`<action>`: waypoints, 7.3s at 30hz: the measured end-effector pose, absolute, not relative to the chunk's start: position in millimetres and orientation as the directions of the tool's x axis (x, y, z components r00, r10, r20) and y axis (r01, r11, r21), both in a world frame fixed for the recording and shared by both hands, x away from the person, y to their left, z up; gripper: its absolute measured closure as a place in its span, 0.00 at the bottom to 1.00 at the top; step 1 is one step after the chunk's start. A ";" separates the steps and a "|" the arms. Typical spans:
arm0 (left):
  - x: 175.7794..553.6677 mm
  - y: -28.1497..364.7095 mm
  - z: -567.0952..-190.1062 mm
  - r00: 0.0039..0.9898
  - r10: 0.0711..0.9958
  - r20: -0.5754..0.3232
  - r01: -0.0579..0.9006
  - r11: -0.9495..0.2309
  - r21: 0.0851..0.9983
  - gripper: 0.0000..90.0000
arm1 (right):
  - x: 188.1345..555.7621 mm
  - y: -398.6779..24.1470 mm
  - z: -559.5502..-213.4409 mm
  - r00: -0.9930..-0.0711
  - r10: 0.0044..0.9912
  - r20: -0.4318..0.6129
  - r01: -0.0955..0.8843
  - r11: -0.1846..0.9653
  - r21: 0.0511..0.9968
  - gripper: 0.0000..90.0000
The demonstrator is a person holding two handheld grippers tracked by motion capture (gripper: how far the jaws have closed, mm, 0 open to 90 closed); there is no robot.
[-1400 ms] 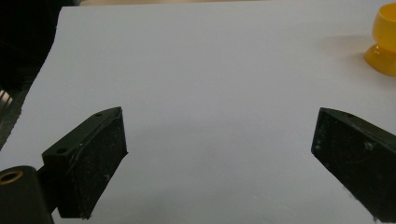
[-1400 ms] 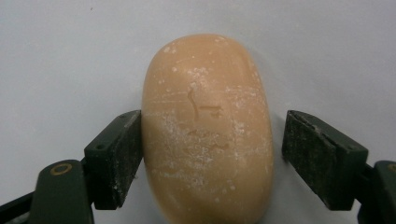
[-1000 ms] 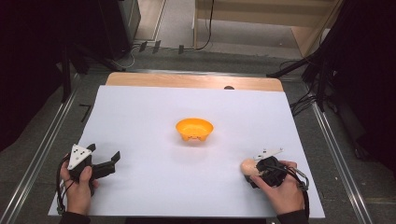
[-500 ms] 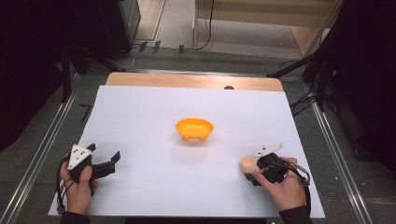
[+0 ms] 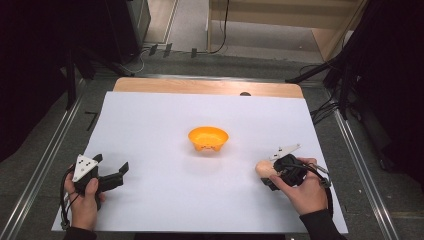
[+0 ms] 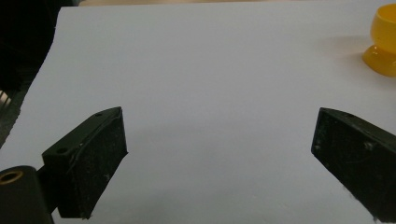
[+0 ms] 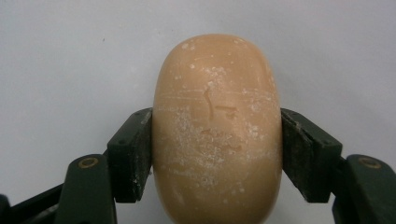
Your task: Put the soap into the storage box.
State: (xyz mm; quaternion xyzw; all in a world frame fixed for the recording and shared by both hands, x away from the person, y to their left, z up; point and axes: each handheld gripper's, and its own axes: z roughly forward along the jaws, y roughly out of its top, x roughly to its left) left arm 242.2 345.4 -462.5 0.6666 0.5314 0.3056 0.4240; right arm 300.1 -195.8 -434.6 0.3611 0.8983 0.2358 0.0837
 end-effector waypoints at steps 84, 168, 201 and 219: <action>241.1 344.5 -462.7 0.249 0.968 -0.031 0.438 -0.084 0.895 0.05 | 380.4 -107.0 -382.1 -0.924 0.378 -0.055 0.293 0.792 0.536 0.37; 242.6 342.0 -463.1 0.248 0.969 -0.011 0.451 -0.105 0.886 0.05 | 431.2 -29.7 -394.2 -0.988 0.119 -0.094 0.056 0.863 0.503 0.37; 242.9 341.4 -463.0 0.250 0.968 -0.004 0.456 -0.114 0.883 0.06 | 416.0 -66.9 -393.5 -0.947 0.319 -0.039 0.230 0.756 0.612 0.14; 243.3 341.1 -463.1 0.252 0.968 -0.002 0.456 -0.117 0.882 0.06 | 403.4 -104.5 -401.5 -0.870 0.493 -0.025 0.358 0.665 0.656 0.00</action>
